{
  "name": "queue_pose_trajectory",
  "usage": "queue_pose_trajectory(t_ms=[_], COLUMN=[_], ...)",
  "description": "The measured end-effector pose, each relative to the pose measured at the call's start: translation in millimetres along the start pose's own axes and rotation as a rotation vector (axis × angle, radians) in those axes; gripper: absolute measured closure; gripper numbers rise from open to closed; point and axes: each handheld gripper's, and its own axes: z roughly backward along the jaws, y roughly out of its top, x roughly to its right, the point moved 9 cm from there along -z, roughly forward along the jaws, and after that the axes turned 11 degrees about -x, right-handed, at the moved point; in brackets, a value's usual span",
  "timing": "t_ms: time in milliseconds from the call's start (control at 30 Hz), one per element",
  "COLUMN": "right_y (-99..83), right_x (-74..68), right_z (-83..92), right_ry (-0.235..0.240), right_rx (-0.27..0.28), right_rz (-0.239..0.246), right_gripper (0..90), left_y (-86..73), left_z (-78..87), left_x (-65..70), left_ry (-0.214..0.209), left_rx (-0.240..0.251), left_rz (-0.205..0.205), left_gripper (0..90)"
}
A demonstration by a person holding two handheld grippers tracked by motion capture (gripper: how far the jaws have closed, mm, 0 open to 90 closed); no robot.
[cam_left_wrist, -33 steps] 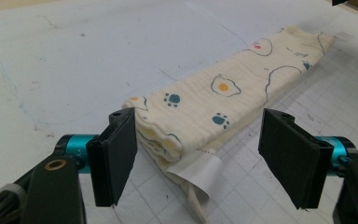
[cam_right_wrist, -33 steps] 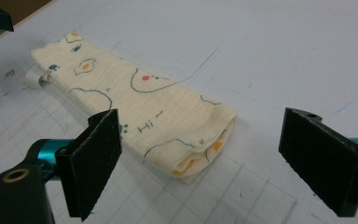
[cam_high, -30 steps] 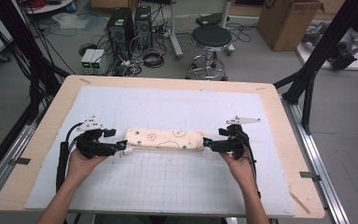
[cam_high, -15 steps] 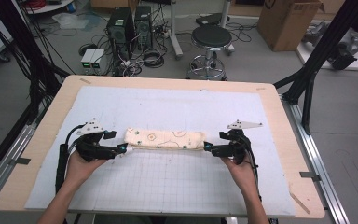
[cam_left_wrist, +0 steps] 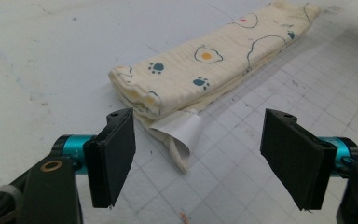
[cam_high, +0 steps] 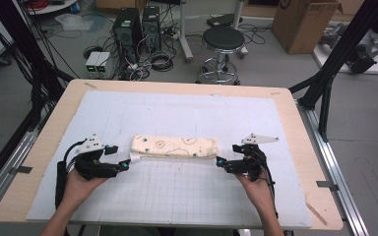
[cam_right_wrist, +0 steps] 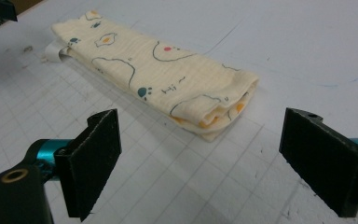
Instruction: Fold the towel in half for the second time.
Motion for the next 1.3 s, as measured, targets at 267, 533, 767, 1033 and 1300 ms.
queue_pose_trajectory(t_ms=[267,533,767,1033,1300], right_y=[-10.8,-27.7,-41.3,-52.6,-63.5], right_x=[-1.9,-0.5,4.4,9.8,6.4], right_z=[5.3,15.8,25.6,34.3,37.4], right_ry=[-0.01,-0.023,-0.046,-0.069,-0.077], right_rx=[0.004,0.014,0.017,0.03,0.021], right_rz=[0.01,0.018,0.008,0.001,-0.001], right_gripper=[12.1,12.1,12.0,12.0,12.0], left_y=[-12.3,-20.8,-25.7,-34.6,-46.2], left_z=[7.1,14.3,18.5,24.8,29.6], left_x=[1.9,7.1,10.0,11.0,11.0], left_ry=[0.01,0.021,0.037,0.049,0.077], left_rx=[0.006,0.009,0.012,0.016,0.01], left_rz=[0.0,-0.008,-0.01,-0.012,-0.01], left_gripper=[26.1,25.3,23.0,22.9,22.9])
